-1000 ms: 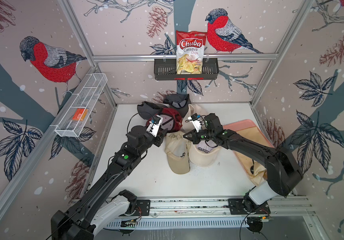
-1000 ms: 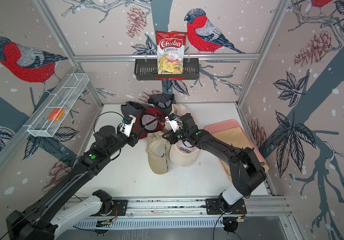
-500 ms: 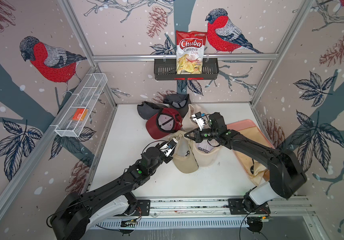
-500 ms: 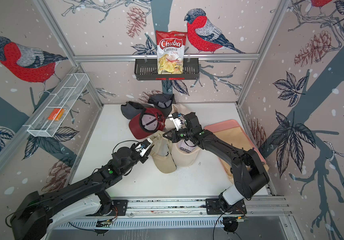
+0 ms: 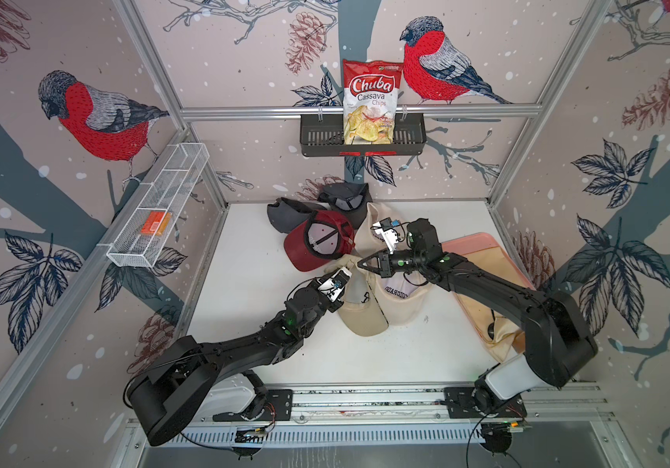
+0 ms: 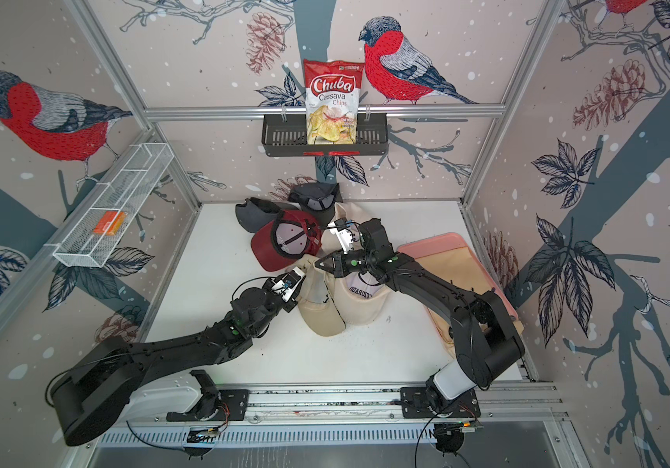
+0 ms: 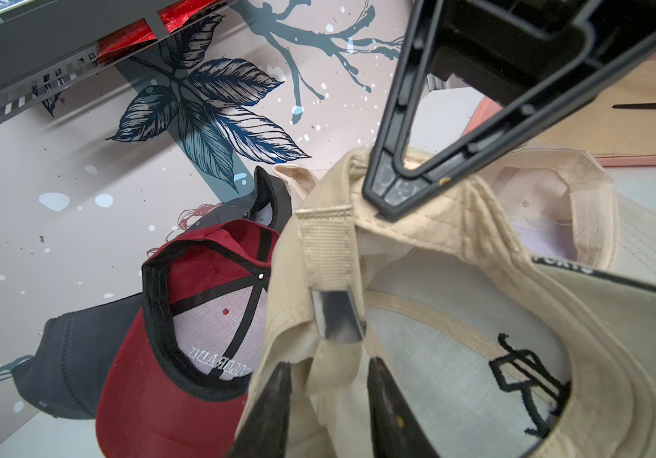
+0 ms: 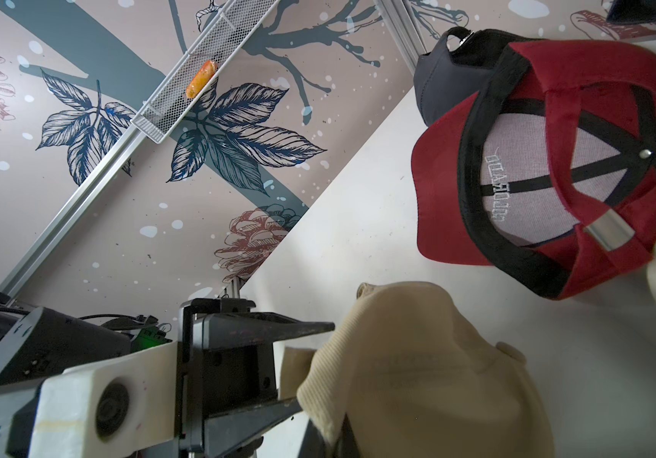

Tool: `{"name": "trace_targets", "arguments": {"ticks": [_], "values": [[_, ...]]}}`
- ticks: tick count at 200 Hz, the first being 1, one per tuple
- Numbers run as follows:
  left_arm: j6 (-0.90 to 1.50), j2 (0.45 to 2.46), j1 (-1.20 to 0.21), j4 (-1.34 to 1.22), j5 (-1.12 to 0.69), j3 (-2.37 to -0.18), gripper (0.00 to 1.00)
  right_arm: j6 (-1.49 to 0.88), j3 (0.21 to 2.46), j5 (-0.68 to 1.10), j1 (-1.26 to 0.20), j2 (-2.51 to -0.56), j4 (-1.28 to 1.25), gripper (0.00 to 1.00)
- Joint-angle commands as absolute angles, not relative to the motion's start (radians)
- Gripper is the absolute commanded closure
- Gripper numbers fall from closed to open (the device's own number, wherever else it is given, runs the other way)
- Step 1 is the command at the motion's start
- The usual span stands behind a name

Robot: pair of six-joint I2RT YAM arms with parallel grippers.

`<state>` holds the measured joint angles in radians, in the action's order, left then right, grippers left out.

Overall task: Open the adjustable buckle of the baseball cap
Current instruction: Open the adjustable buckle on the baseball cap.

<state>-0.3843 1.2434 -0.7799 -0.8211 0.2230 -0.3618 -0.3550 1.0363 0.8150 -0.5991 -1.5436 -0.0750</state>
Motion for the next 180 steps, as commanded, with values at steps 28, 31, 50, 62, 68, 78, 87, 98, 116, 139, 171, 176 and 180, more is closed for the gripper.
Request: {"name": "trace_targets", "arguments": {"ticks": [28,31,50,62,68,78,87,98,116,139,171,176,180], "values": [[-0.387,1.303,-0.781,-0.985,0.284,-0.370,0.68,-0.377,1.044,0.851,-0.612,-1.546,-0.115,1.00],[-0.387,1.305,-0.779,-0.985,0.282,-0.371,0.70,-0.377,1.045,0.851,-0.612,-1.546,-0.115,1.00],[-0.388,1.299,-0.779,-0.979,0.277,-0.373,0.85,-0.367,1.051,0.850,-0.612,-1.546,-0.102,1.00],[-0.391,1.281,-0.780,-0.946,0.265,-0.379,0.94,-0.358,1.055,0.843,-0.612,-1.545,-0.090,1.00],[-0.389,1.266,-0.779,-0.918,0.256,-0.384,0.99,-0.350,1.058,0.840,-0.610,-1.544,-0.080,1.00],[-0.387,1.232,-0.781,-0.865,0.239,-0.392,1.00,-0.326,1.065,0.824,-0.610,-1.541,-0.053,0.99],[-0.377,1.191,-0.781,-0.803,0.225,-0.402,1.00,-0.293,1.077,0.798,-0.610,-1.538,-0.015,0.98],[-0.364,1.135,-0.781,-0.727,0.205,-0.413,1.00,-0.247,1.092,0.763,-0.612,-1.534,0.033,0.94],[-0.350,1.053,-0.780,-0.610,0.160,-0.435,1.00,-0.166,1.110,0.685,-0.624,-1.519,0.088,0.86],[-0.339,1.001,-0.781,-0.471,0.099,-0.488,1.00,-0.063,1.121,0.581,-0.668,-1.487,0.102,0.64],[-0.325,0.984,-0.780,-0.358,0.052,-0.548,1.00,0.013,1.042,0.397,-0.742,-1.407,-0.040,0.55],[-0.323,0.983,-0.780,-0.351,0.048,-0.554,1.00,0.018,1.020,0.381,-0.747,-1.394,-0.073,0.54],[-0.320,0.983,-0.780,-0.345,0.045,-0.558,1.00,0.018,1.002,0.363,-0.751,-1.382,-0.101,0.54]]}}
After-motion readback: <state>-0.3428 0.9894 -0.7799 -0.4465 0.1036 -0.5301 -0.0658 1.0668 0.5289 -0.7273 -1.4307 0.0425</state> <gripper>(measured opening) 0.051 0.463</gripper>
